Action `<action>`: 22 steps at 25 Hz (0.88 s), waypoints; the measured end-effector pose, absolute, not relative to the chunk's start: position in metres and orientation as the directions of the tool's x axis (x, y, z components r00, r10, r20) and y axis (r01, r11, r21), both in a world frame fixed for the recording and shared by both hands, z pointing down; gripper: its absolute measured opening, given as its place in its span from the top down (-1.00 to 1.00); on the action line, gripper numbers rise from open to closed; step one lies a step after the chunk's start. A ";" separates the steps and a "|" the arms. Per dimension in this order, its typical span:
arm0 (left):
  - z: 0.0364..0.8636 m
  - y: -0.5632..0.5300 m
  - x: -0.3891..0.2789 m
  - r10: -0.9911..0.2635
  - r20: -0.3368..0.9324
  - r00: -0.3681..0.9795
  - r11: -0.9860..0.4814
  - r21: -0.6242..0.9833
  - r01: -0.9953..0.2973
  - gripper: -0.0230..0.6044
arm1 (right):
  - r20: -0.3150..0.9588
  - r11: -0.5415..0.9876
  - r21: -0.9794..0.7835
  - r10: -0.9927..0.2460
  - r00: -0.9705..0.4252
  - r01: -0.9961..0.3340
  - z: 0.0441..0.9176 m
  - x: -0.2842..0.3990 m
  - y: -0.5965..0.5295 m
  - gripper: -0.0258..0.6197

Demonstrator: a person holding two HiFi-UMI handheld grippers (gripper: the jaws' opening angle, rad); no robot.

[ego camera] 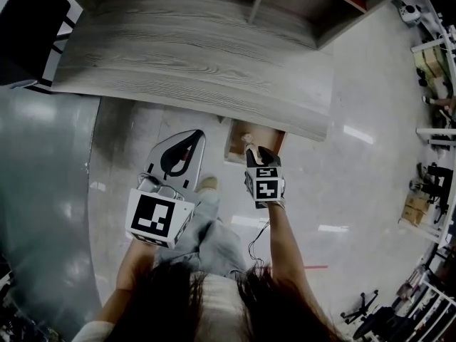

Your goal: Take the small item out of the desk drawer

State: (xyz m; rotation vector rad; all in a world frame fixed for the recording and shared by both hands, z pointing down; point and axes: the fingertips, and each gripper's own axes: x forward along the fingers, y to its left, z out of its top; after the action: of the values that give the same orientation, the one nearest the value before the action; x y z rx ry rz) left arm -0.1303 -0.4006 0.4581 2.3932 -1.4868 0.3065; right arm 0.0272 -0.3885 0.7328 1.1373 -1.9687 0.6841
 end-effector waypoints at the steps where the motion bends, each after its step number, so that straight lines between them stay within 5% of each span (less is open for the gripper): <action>1: 0.461 -0.401 -0.131 -0.831 0.343 0.439 -0.415 0.146 -0.898 0.89 | 0.819 0.464 -0.080 -0.474 -0.323 -0.882 0.737 0.027 -0.388 0.56; 22: 0.499 -0.405 -0.126 -0.798 0.410 0.441 -0.410 0.166 -0.897 0.89 | 0.932 0.397 -0.120 -0.270 -0.240 -0.910 0.802 0.035 -0.374 0.39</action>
State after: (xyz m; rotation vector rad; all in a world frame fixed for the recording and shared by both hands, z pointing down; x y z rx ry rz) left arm -0.1258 -0.4049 0.4989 2.3376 -1.4427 0.3796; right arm 0.0350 -0.3740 0.8023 1.0362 -1.7376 0.8760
